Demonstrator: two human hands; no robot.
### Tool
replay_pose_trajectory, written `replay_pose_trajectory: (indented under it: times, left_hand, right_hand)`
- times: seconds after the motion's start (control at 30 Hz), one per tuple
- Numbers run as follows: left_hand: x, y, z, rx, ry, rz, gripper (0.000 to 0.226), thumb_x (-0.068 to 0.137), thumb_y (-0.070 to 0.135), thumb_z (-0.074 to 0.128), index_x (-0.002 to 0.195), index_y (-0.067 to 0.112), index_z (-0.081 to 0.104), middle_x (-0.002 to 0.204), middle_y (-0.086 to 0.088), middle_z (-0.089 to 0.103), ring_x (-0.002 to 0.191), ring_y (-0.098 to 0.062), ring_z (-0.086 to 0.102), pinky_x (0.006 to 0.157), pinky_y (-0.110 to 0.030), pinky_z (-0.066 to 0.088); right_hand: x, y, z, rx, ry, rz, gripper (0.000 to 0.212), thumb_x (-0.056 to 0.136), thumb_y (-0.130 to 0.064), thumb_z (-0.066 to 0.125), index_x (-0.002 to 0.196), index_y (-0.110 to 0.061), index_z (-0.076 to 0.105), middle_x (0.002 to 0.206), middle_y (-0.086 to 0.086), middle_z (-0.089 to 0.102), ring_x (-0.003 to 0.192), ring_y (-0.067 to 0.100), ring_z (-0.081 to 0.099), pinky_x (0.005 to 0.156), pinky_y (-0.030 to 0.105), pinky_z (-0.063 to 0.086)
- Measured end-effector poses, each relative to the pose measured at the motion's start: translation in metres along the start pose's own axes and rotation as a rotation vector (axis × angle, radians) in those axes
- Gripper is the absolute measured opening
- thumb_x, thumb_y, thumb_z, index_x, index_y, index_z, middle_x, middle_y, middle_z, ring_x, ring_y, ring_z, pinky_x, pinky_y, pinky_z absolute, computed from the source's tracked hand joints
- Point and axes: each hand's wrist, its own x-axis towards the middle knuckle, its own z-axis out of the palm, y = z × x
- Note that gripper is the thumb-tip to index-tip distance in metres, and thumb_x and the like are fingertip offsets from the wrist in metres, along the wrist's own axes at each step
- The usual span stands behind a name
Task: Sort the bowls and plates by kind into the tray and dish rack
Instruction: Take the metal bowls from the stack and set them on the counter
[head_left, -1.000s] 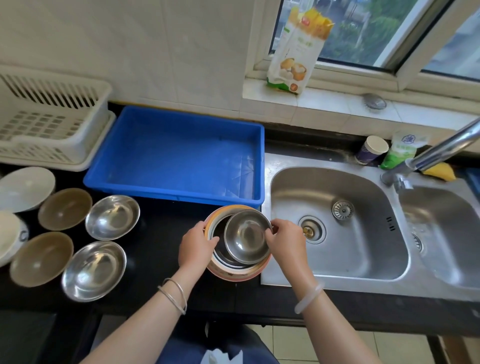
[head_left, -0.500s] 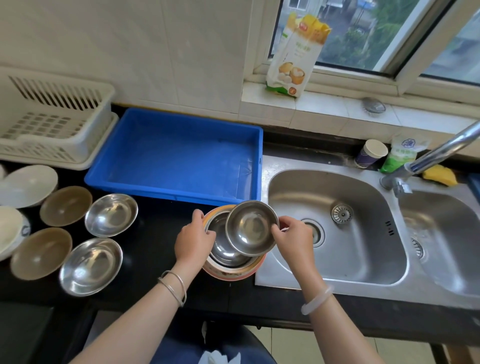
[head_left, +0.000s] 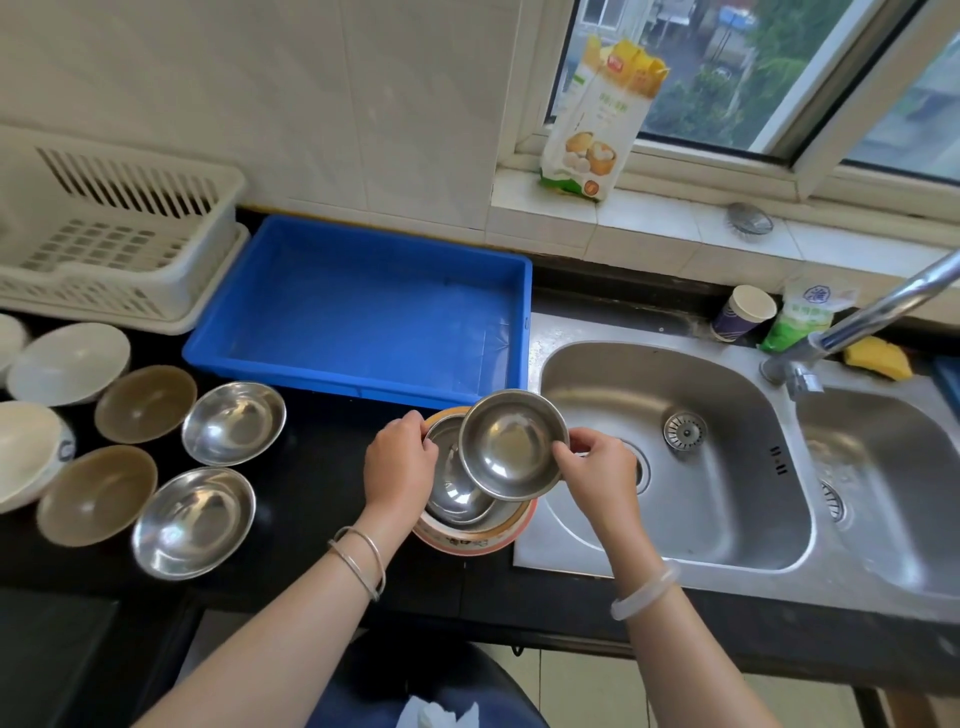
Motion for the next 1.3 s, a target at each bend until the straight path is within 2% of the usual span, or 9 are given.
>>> replay_pose_trajectory:
  times: [0.07,0.23,0.37,0.53,0.7,0.8,0.93,1.07,1.3]
  left_hand:
    - [0.000,-0.001,-0.005,-0.025,-0.002,-0.001,0.006,0.089,0.013,0.054,0.086,0.011,0.059,0.078,-0.003,0.062,0.069,-0.015,0.060,0.060,-0.029,0.053]
    - [-0.001,-0.009,-0.026,-0.127,0.041,-0.034,0.004,0.087,0.014,0.059,0.084,0.013,0.062,0.075,0.001,0.063,0.065,-0.008,0.058,0.053,-0.018,0.044]
    - [-0.002,-0.022,-0.050,-0.210,0.098,-0.084,0.004,0.084,0.013,0.061,0.081,0.016,0.062,0.075,0.006,0.062,0.065,-0.002,0.054,0.052,-0.015,0.034]
    - [-0.011,-0.055,-0.073,-0.295,0.144,-0.172,0.003,0.081,0.013,0.063,0.082,0.016,0.064,0.077,0.007,0.063,0.070,-0.003,0.055,0.055,-0.016,0.035]
    - [-0.030,-0.098,-0.079,-0.335,0.157,-0.308,0.004,0.081,0.014,0.064,0.082,0.017,0.062,0.072,0.012,0.059,0.070,-0.007,0.055,0.055,-0.015,0.033]
    - [-0.039,-0.119,-0.078,-0.342,0.149,-0.381,0.005,0.080,0.011,0.064,0.084,0.012,0.063,0.077,0.003,0.062,0.075,-0.016,0.057,0.061,-0.023,0.038]
    - [-0.052,-0.139,-0.073,-0.360,0.156,-0.442,0.005,0.080,0.008,0.063,0.085,0.010,0.064,0.077,0.000,0.062,0.074,-0.018,0.058,0.066,-0.026,0.041]
    - [-0.061,-0.154,-0.067,-0.338,0.147,-0.491,0.004,0.081,0.007,0.062,0.082,0.011,0.062,0.076,0.001,0.063,0.073,-0.019,0.059,0.058,-0.025,0.041]
    - [-0.067,-0.164,-0.059,-0.339,0.130,-0.552,0.006,0.083,0.008,0.060,0.088,0.010,0.063,0.081,0.000,0.062,0.077,-0.020,0.059,0.065,-0.026,0.041]
  right_hand:
    - [0.000,-0.003,-0.002,0.022,-0.003,0.015,0.016,0.080,-0.013,0.058,0.077,-0.002,0.070,0.074,0.016,0.070,0.077,0.035,0.065,0.070,0.037,0.052]
    - [-0.002,-0.018,-0.007,0.184,-0.022,0.053,0.017,0.080,-0.014,0.062,0.069,-0.022,0.072,0.054,-0.012,0.067,0.055,0.001,0.067,0.043,0.002,0.038]
    - [0.002,-0.040,-0.002,0.318,-0.089,0.061,0.018,0.081,-0.012,0.063,0.070,-0.022,0.073,0.069,0.005,0.073,0.068,0.017,0.069,0.065,0.028,0.058]
    - [0.008,-0.073,0.023,0.387,-0.192,0.048,0.019,0.084,-0.006,0.063,0.074,-0.020,0.070,0.072,0.003,0.072,0.064,0.010,0.068,0.053,0.013,0.051]
    - [0.016,-0.098,0.078,0.261,-0.300,0.015,0.021,0.084,-0.010,0.064,0.066,-0.018,0.069,0.058,-0.002,0.066,0.048,0.001,0.064,0.049,0.012,0.050]
    - [0.023,-0.106,0.117,0.155,-0.352,0.025,0.019,0.084,-0.013,0.063,0.066,-0.008,0.067,0.056,0.000,0.060,0.041,0.002,0.059,0.055,0.019,0.056]
    - [0.029,-0.111,0.158,0.030,-0.412,0.009,0.032,0.081,-0.008,0.061,0.050,-0.010,0.053,0.045,-0.001,0.049,0.042,0.010,0.055,0.056,0.024,0.059]
    - [0.033,-0.112,0.182,-0.160,-0.460,-0.016,0.014,0.077,-0.004,0.055,0.073,0.007,0.064,0.065,0.011,0.059,0.065,0.028,0.065,0.078,0.045,0.058]
    - [0.038,-0.110,0.200,-0.342,-0.449,-0.012,0.011,0.079,-0.001,0.049,0.071,-0.006,0.054,0.073,0.013,0.058,0.063,0.027,0.060,0.069,0.037,0.057]
